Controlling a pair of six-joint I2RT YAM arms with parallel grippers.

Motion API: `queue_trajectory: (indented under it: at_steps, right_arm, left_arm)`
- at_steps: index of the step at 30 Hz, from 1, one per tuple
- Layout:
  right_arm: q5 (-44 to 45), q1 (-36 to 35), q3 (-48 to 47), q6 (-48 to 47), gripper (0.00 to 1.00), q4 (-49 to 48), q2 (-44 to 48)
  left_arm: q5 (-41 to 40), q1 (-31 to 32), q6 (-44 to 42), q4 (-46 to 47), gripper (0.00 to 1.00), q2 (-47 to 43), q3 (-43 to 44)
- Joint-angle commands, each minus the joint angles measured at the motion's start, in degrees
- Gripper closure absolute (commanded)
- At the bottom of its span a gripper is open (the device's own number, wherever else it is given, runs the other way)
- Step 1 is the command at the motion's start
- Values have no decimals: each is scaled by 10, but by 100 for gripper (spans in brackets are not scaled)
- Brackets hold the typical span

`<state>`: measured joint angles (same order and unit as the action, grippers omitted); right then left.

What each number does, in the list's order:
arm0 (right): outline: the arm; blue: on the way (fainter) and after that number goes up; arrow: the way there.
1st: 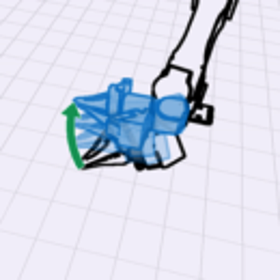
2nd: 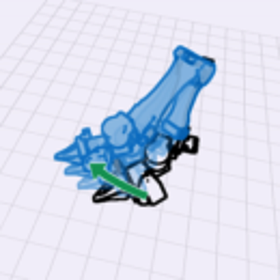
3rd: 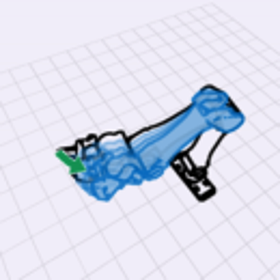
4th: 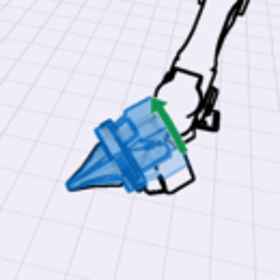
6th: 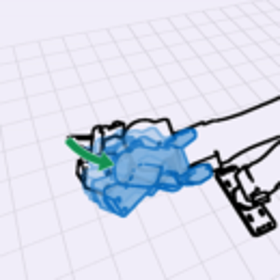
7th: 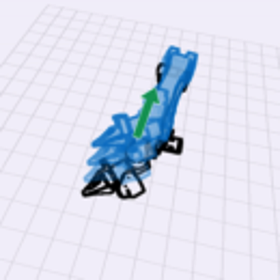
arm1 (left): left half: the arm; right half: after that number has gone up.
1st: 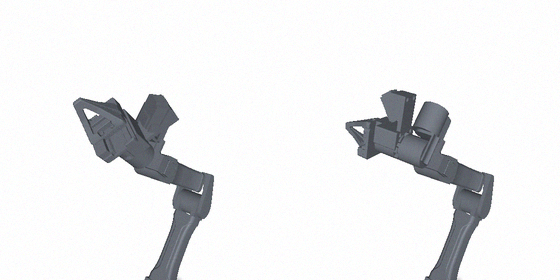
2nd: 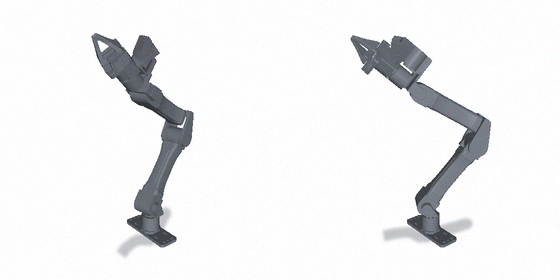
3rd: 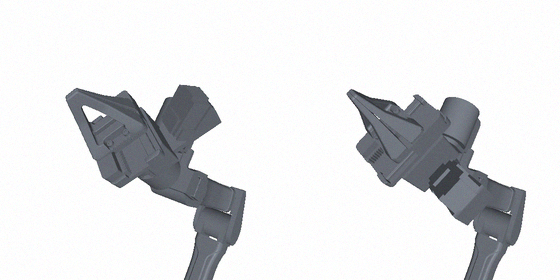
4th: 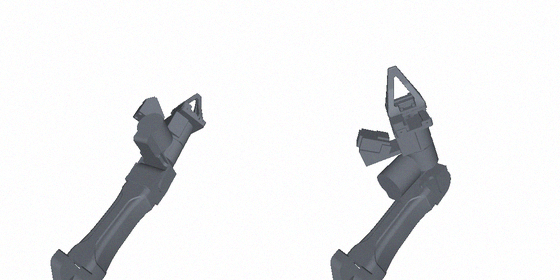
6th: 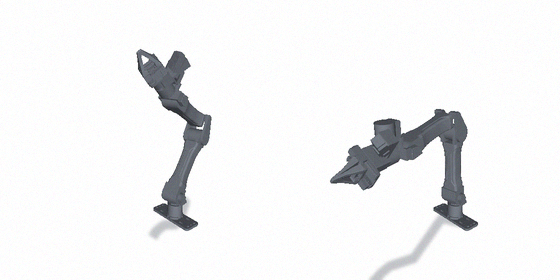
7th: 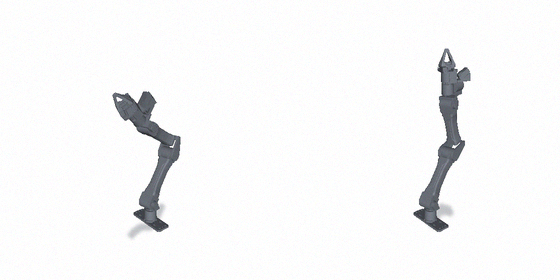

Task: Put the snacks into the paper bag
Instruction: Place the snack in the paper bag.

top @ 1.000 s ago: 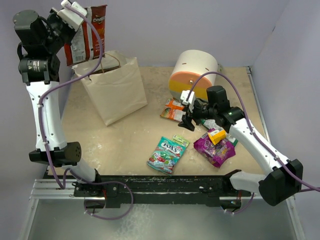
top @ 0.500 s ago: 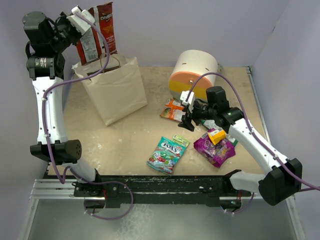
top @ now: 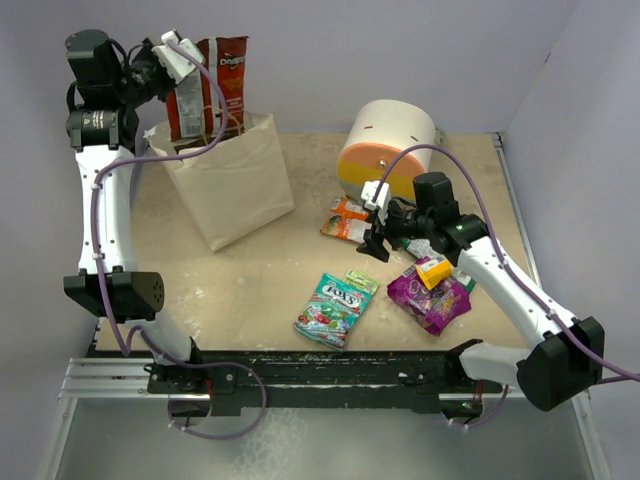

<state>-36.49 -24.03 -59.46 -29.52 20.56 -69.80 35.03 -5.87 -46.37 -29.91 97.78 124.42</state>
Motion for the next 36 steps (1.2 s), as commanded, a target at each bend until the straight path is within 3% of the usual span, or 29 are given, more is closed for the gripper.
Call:
queue_trajectory:
  at_steps: [1, 15, 36]
  right_arm:
    - [6, 4, 2, 1, 25, -17, 0]
    - [8, 10, 6, 1, 25, -21, 2]
    - [-8, 13, 5, 5, 24, -22, -18]
  left_arm:
    - [53, -2, -58, -3, 100, -22, -27]
    - [141, -2, 2, -37, 100, -104, -149]
    - [113, -2, 166, -57, 100, -173, -297]
